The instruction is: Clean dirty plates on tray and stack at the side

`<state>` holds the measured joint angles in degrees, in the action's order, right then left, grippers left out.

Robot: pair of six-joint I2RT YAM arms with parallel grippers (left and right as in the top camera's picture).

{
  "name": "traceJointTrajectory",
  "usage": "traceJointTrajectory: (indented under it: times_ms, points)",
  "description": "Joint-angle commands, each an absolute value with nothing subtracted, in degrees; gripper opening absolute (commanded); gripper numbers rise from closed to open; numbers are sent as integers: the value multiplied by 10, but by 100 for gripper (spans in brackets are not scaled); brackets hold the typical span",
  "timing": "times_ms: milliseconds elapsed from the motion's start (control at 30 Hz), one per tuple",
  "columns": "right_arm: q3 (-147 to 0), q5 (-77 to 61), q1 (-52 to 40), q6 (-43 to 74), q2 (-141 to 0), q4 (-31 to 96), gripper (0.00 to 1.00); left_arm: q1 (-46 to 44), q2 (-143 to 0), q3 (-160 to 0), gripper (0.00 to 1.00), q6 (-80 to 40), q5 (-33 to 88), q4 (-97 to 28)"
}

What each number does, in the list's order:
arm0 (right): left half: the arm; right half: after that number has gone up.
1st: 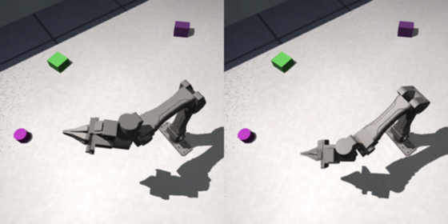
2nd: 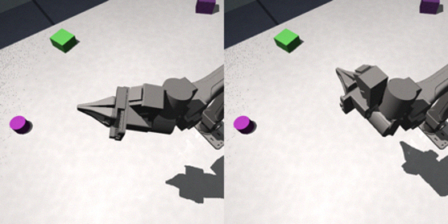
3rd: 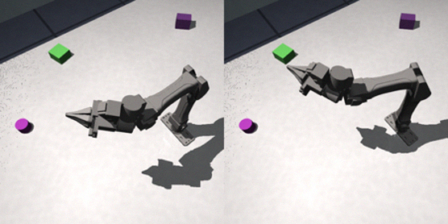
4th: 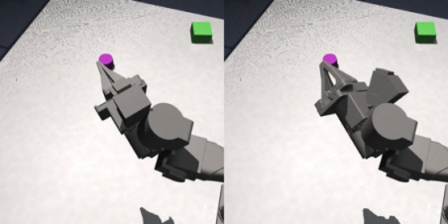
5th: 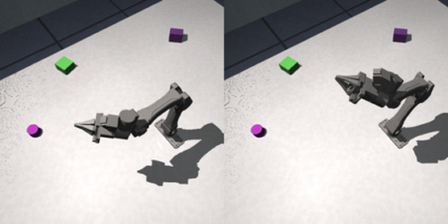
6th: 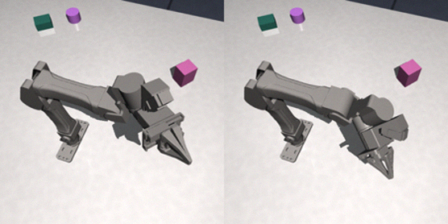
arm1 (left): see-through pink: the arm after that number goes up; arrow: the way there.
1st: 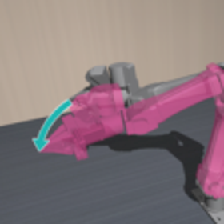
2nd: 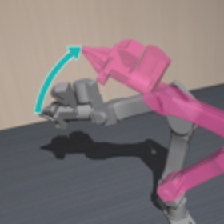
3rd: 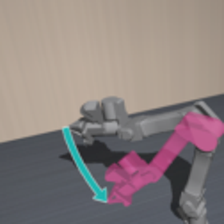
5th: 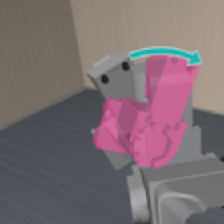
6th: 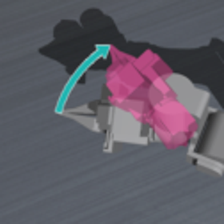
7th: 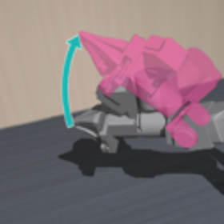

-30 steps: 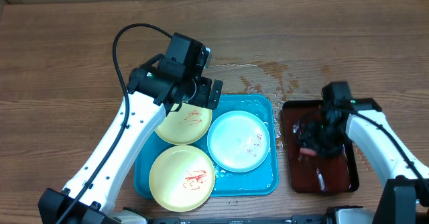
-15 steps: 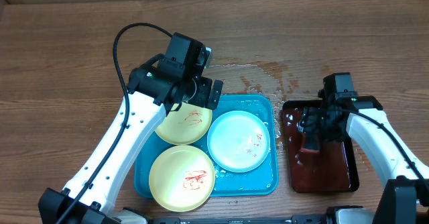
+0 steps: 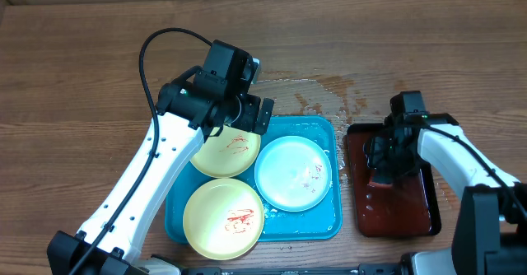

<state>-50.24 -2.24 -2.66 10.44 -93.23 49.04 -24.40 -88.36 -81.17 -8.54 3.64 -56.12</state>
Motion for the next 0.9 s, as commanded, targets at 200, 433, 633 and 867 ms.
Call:
traceJointTrajectory:
  times_ms: [200, 433, 633, 867]
  points:
    - [-510, -26, -25, 102, -955, 484, 59, -248, -888, -821, 100, -72, 41, -561]
    - [-510, -24, -25, 102, -955, 479, 100, -248, -888, -821, 100, -72, 41, -561]
    - [-509, 11, -25, 79, -955, 495, 100, -248, -888, -821, 100, -73, 41, -561]
    - [-509, 21, -25, -93, -955, 487, 100, -248, -888, -821, 100, -73, 41, -561]
